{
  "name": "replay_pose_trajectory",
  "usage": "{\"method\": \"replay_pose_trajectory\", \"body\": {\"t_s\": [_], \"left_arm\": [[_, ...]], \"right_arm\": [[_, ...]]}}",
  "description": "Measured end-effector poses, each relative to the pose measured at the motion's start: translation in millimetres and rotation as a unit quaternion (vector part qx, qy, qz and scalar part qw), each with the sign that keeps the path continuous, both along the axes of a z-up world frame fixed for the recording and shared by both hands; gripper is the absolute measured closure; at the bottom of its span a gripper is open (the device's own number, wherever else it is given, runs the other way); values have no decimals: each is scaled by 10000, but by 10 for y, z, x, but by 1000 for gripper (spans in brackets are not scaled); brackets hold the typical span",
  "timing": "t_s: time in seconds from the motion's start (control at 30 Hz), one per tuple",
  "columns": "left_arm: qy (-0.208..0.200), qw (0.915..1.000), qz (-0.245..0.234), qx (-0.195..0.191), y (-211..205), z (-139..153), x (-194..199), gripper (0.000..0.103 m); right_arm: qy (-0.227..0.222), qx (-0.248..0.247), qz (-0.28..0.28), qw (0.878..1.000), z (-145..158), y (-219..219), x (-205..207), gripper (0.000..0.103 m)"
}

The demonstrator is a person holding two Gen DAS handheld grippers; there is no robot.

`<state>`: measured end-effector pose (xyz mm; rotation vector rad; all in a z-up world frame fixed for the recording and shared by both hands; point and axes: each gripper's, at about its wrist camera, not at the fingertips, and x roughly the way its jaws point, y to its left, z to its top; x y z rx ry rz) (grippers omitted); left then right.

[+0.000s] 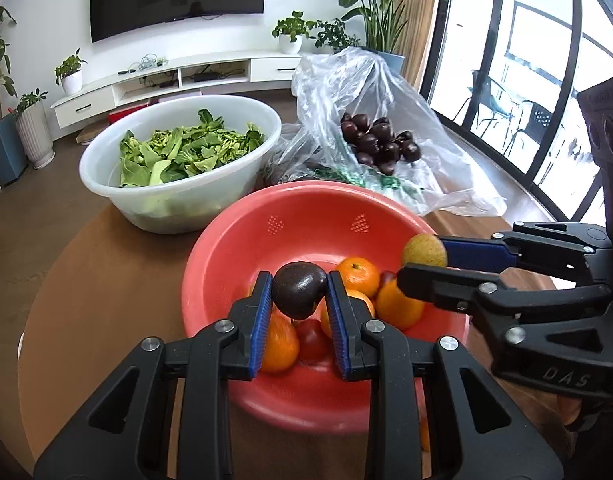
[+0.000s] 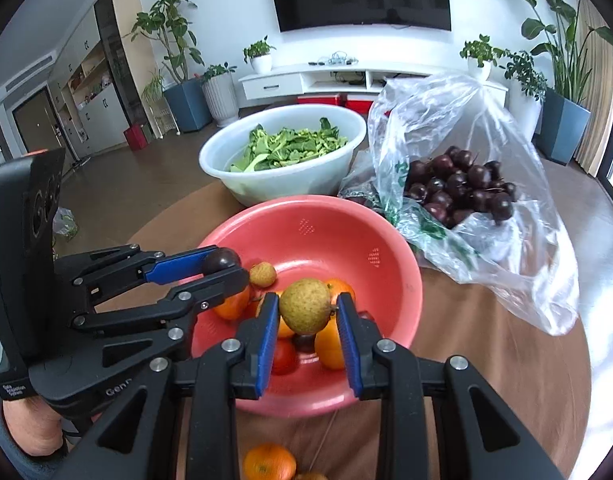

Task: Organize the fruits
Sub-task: 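Carry the plum and pear over the red bowl and lower them in, then open both tools and move them back to the last tangerine and pear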

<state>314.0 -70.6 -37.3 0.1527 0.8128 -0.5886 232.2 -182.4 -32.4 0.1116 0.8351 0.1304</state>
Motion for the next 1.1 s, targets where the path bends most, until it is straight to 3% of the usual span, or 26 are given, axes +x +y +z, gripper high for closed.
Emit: {"method": "replay_pose_trajectory", "body": {"t_s": [0.4,1.1], "left_arm": [[163,9998,-12,152,-196,-285,296,78],[198,9995,58,250,-189,-316,284,77]], "right_arm": [[323,-12,-81,9994,-287,-157,408,71],[361,-184,69,9992,-379,-131,381,68]]}}
